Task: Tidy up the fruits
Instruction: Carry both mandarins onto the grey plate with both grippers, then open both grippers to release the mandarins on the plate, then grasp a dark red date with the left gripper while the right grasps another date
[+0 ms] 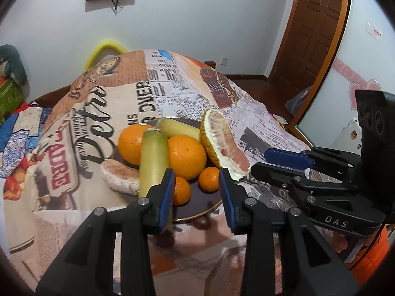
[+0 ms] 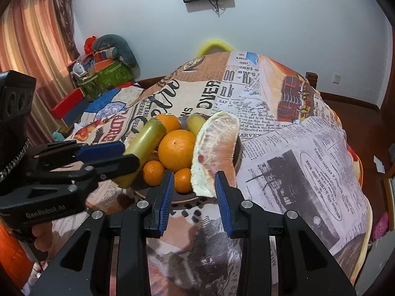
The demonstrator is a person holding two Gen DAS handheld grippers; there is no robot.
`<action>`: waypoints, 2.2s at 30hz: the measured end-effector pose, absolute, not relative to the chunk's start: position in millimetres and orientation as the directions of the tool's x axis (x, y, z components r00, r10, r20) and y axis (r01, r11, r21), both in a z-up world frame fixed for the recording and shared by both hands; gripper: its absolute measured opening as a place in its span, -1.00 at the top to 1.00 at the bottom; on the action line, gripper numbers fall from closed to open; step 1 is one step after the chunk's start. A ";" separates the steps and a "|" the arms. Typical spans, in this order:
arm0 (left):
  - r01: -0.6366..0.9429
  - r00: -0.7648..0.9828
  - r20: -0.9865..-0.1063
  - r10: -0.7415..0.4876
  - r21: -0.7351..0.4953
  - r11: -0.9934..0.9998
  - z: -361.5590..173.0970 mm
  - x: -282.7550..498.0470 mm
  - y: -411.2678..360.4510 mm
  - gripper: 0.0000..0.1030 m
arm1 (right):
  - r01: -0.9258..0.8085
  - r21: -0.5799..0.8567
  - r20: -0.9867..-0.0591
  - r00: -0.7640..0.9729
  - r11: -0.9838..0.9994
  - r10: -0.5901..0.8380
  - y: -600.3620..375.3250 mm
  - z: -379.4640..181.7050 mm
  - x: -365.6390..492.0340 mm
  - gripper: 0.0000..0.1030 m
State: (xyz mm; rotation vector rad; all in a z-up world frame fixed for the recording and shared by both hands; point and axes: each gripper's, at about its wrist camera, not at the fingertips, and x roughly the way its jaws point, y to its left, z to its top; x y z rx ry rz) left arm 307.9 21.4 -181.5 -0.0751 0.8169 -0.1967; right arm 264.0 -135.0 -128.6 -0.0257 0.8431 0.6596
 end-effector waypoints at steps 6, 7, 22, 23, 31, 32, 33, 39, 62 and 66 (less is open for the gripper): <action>0.113 0.684 -0.708 -0.177 -0.137 0.984 -171.0 284.1 38.8 0.30 | -0.568 0.217 -0.699 0.477 0.794 0.533 -127.3 -122.4 249.2 0.40; 0.106 0.684 -0.709 -0.172 -0.136 0.985 -170.2 279.8 42.4 0.30 | -0.571 0.217 -0.700 0.475 0.792 0.534 -126.4 -122.3 247.1 0.40; 0.029 0.574 -0.810 -0.120 -0.126 0.992 -221.7 250.3 71.1 0.29 | -0.615 0.195 -0.781 0.374 0.764 0.500 -91.6 -161.2 235.3 0.40; 0.028 0.568 -0.814 -0.121 -0.128 0.991 -225.1 249.6 71.5 0.29 | -0.616 0.192 -0.786 0.370 0.764 0.495 -89.8 -164.0 236.4 0.40; 0.027 0.539 -0.831 -0.140 -0.149 0.988 -242.8 252.9 71.8 0.29 | -0.634 0.198 -0.805 0.330 0.748 0.493 -75.9 -178.7 241.4 0.40; 0.029 0.533 -0.833 -0.147 -0.156 0.987 -244.2 254.6 71.5 0.29 | -0.635 0.195 -0.810 0.325 0.747 0.488 -74.0 -180.7 242.2 0.40; 0.034 0.530 -0.833 -0.157 -0.163 0.986 -245.3 255.5 71.0 0.29 | -0.639 0.200 -0.813 0.315 0.743 0.490 -72.4 -182.3 242.9 0.40; 0.054 0.513 -0.839 -0.181 -0.179 0.982 -252.2 263.4 65.5 0.29 | -0.632 0.203 -0.824 0.303 0.748 0.479 -69.4 -191.3 247.8 0.64; 0.055 0.528 -0.831 -0.175 -0.172 0.984 -251.2 276.1 58.1 0.57 | -0.609 0.199 -0.764 0.395 0.768 0.511 -107.2 -156.3 234.2 0.66; 0.066 0.565 -0.809 -0.165 -0.155 0.986 -231.5 265.4 58.8 0.57 | -0.599 0.199 -0.747 0.420 0.776 0.516 -111.4 -147.6 234.7 0.67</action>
